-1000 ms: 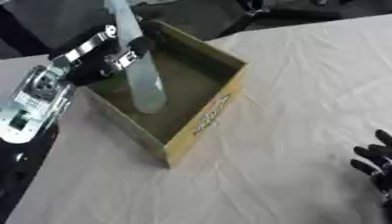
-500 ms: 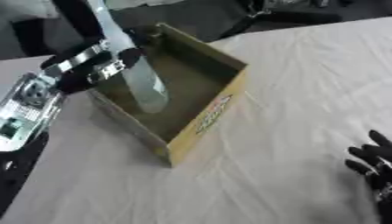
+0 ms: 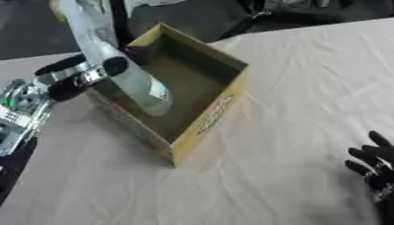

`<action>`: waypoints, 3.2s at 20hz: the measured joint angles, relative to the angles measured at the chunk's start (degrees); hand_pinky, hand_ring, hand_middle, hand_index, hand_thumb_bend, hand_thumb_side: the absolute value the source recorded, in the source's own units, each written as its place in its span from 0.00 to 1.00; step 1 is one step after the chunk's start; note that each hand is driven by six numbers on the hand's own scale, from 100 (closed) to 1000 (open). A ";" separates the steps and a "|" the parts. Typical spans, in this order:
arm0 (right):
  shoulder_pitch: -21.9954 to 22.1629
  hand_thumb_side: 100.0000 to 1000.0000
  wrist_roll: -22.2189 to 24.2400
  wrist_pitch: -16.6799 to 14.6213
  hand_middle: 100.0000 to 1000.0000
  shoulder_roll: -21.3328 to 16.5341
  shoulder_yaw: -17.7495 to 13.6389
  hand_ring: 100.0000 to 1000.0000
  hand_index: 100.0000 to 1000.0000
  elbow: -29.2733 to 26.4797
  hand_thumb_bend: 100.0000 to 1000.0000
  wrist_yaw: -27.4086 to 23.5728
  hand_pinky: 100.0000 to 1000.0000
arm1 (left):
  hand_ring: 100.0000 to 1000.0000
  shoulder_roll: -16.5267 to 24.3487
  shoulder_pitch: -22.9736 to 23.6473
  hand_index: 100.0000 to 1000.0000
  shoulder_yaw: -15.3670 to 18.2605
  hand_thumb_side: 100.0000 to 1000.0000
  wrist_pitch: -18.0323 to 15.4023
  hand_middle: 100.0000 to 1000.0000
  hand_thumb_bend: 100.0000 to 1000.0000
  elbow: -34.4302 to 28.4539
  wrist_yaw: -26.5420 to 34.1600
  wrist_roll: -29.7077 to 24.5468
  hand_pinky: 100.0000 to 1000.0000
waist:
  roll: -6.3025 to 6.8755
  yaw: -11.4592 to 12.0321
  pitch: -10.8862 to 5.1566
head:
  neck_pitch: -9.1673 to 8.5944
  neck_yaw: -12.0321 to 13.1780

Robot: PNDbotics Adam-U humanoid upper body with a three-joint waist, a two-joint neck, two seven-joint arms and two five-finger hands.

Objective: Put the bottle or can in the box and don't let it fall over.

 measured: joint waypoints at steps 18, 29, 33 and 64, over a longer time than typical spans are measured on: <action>1.64 0.77 -0.71 -0.28 0.98 -0.01 -0.41 0.82 0.70 0.02 0.00 0.00 0.79 | 1.00 3.31 3.38 0.89 2.68 0.62 4.79 1.00 0.00 -2.71 7.33 -8.79 1.00 | -0.47 1.42 -2.18 | 1.44 -0.97; 3.66 0.75 -1.39 -0.83 0.98 -0.39 -1.07 0.82 0.70 0.02 0.00 -1.07 0.79 | 1.00 6.06 6.94 0.88 2.63 0.80 5.19 1.00 0.00 -6.89 5.26 -10.21 1.00 | -1.25 3.09 -4.76 | 3.05 -2.35; 3.76 0.74 -1.42 -1.02 0.98 -0.55 -1.13 0.81 0.70 0.02 0.00 -1.88 0.79 | 1.00 6.45 7.10 0.92 2.48 0.81 5.13 1.00 0.00 -7.07 3.93 -10.27 1.00 | -1.38 3.18 -5.02 | 3.46 -2.54; 7.96 0.65 -1.61 -4.32 0.97 -1.07 -2.09 0.82 0.70 0.03 0.00 -2.60 0.79 | 1.00 12.02 16.62 0.89 6.65 0.55 4.09 1.00 0.00 -29.09 22.53 2.58 1.00 | -4.03 6.31 -9.39 | 7.47 -2.99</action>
